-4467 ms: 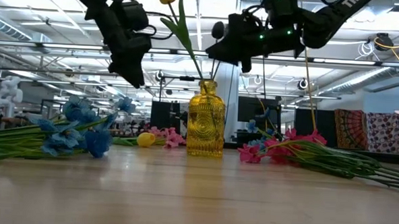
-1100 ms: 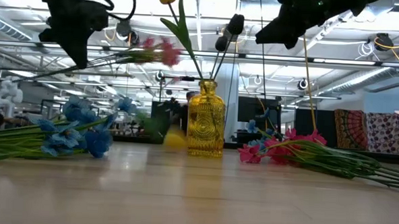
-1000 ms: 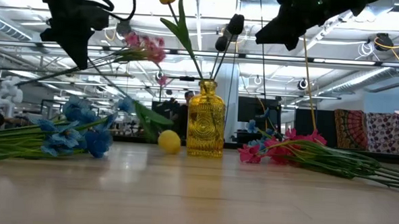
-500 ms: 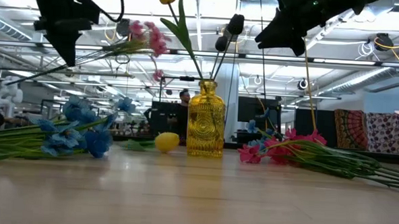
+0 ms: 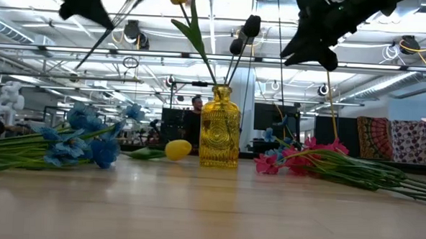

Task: Sort flowers into vase by color
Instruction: Put the pink flowers into the yellow flower vase

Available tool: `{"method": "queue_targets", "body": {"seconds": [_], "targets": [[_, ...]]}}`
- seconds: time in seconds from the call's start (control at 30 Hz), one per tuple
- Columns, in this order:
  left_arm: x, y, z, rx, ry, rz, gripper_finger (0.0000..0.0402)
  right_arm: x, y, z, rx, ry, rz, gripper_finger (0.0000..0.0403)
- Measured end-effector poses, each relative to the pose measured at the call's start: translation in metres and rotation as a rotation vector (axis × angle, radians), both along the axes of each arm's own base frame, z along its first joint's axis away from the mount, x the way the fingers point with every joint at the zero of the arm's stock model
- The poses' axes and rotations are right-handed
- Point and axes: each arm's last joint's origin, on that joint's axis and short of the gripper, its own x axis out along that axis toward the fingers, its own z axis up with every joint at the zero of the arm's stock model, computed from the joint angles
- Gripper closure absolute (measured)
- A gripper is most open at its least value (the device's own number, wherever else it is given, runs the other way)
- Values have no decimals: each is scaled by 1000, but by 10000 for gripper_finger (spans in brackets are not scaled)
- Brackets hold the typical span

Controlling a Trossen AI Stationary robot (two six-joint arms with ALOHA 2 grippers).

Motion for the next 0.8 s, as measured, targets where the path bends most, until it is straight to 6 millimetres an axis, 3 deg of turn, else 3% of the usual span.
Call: {"method": "queue_targets", "body": {"seconds": [0.33, 0.63, 0.8], "targets": [[13, -2, 25, 61, -343, -110, 400, 6, 24, 0, -3, -4, 125, 292], [51, -6, 18, 149, -483, -212, 400, -8, 52, 3, -4, 54, 241, 315], [82, -1, 3, 244, -412, -246, 400, -14, 57, 6, 11, 45, 261, 355]]}}
